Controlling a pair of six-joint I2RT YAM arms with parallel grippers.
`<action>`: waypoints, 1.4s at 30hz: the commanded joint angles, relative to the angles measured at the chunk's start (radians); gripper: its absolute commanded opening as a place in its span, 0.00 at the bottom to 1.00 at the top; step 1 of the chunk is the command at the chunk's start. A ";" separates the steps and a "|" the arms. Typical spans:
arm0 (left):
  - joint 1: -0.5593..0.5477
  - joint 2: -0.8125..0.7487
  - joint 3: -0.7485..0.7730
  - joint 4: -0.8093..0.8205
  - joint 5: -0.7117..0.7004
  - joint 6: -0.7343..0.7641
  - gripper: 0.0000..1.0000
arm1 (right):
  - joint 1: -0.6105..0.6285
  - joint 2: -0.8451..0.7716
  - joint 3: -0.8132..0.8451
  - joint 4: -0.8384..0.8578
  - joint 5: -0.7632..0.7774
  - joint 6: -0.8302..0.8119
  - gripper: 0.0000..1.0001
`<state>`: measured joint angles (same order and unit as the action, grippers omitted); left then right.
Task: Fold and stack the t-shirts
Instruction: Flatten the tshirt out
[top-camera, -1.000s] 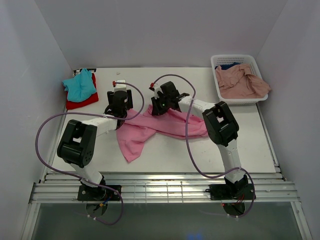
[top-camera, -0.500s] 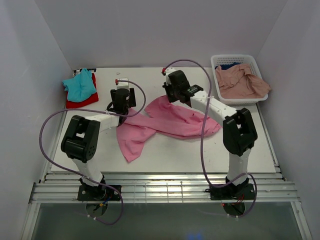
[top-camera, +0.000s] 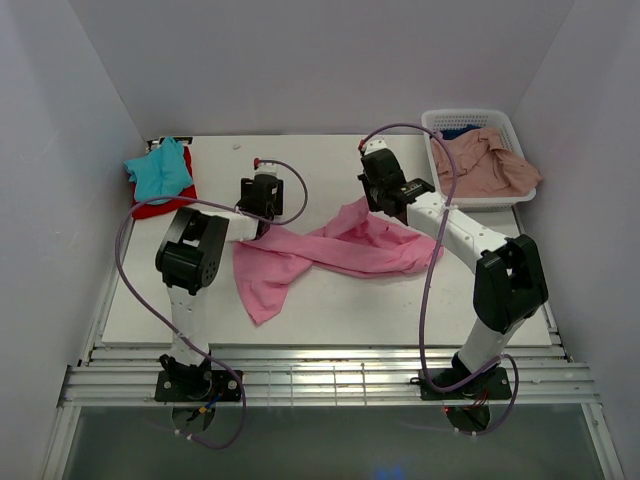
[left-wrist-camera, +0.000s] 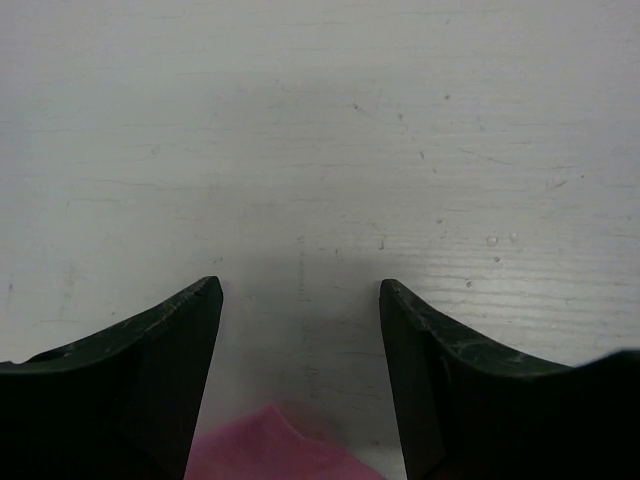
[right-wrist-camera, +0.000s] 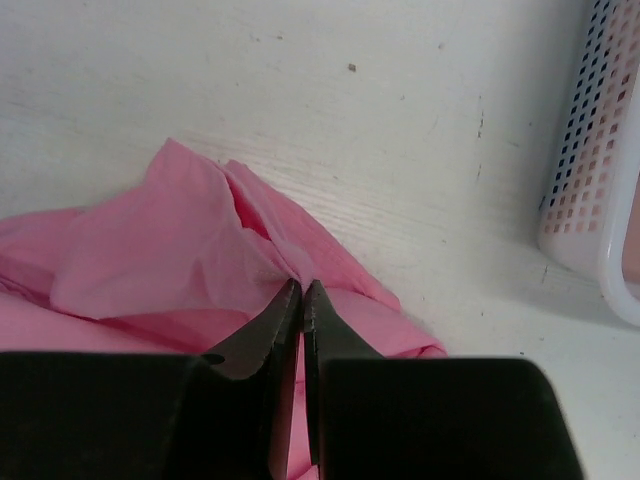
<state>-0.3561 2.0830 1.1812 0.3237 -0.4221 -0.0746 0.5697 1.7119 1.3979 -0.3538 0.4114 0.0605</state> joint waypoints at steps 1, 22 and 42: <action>-0.018 -0.067 0.005 -0.081 -0.111 0.045 0.74 | -0.007 -0.014 -0.007 0.003 0.050 0.021 0.08; -0.029 -0.094 0.017 -0.379 -0.127 -0.100 0.46 | -0.024 -0.024 -0.027 0.000 0.041 0.039 0.08; -0.008 -0.116 0.359 -0.387 -0.262 -0.002 0.00 | -0.281 0.208 0.477 -0.198 -0.016 0.053 0.08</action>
<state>-0.3801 1.9980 1.3983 -0.0914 -0.6312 -0.1364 0.3649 1.8896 1.7084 -0.5014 0.4164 0.1131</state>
